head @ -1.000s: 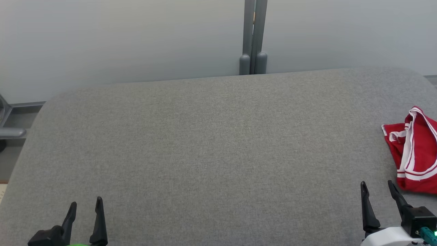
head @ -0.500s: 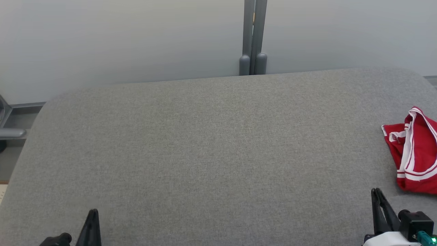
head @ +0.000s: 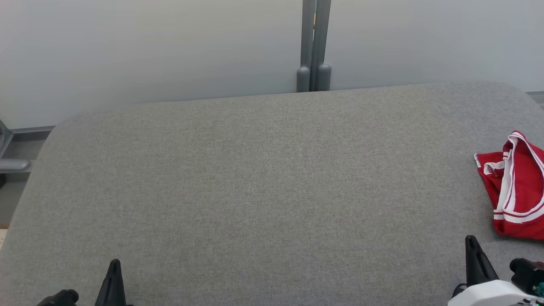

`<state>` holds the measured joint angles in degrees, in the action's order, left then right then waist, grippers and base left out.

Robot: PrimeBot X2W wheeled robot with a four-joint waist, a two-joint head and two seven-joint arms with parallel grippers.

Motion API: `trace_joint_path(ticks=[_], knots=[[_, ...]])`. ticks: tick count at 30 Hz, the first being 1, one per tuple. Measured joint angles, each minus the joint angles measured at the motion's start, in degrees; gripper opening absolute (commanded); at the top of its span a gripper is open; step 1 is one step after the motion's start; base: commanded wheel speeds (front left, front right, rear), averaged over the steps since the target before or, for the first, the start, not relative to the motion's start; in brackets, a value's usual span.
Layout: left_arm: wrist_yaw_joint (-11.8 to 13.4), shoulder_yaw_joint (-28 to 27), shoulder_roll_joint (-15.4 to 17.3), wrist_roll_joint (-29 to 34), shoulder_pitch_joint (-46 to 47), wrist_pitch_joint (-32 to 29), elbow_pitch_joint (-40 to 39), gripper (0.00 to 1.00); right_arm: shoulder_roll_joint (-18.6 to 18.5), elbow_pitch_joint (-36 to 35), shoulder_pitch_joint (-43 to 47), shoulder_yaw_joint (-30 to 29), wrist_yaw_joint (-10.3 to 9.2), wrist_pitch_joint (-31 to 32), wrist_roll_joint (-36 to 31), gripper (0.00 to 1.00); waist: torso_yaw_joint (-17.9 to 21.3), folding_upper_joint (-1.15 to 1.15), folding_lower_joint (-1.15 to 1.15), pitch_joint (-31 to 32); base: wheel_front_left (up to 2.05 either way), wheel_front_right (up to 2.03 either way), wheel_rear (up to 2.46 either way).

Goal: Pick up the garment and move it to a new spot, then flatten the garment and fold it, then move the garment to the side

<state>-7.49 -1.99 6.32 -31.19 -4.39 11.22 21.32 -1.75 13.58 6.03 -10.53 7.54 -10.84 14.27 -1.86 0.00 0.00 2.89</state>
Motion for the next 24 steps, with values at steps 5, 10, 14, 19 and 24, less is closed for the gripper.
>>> trace_joint_path(ticks=[5, 10, 14, 19, 24], knots=[[0.00, -0.14, -0.15, -4.55, 0.66, -1.18, -0.56, 0.00, -0.03, -0.11, -0.80, 0.30, 0.00, 1.19, 5.57, 0.00, 0.08, 0.00, 0.00, -0.14, 0.00, 0.00, 0.00], [0.01, -0.34, -0.38, -8.61, 1.14, -2.19, -1.02, 0.00, -0.05, -0.12, -1.43, 0.49, 0.00, 2.34, 10.87, 0.00, 0.16, 0.00, 0.00, -0.27, 0.00, 0.00, 0.00], [0.01, -0.52, -0.53, -11.84, 1.86, -3.11, -1.46, 0.00, -0.12, -0.15, -2.03, 0.65, 0.00, 3.33, 14.83, 0.00, 0.23, 0.00, 0.00, -0.38, 0.00, 0.00, 0.00], [0.01, -0.73, -0.78, -15.56, 2.27, -4.10, -1.92, 0.00, -0.20, -0.16, -2.82, 0.78, -0.01, 4.47, 19.61, 0.00, 0.31, 0.00, 0.00, -0.52, 0.00, 0.00, 0.00], [0.01, -0.89, -1.03, -19.11, 2.99, -5.13, -2.42, 0.00, -0.29, -0.16, -3.30, 0.90, -0.01, 5.53, 24.18, 0.00, 0.39, 0.00, 0.00, -0.65, 0.00, 0.00, 0.00]])
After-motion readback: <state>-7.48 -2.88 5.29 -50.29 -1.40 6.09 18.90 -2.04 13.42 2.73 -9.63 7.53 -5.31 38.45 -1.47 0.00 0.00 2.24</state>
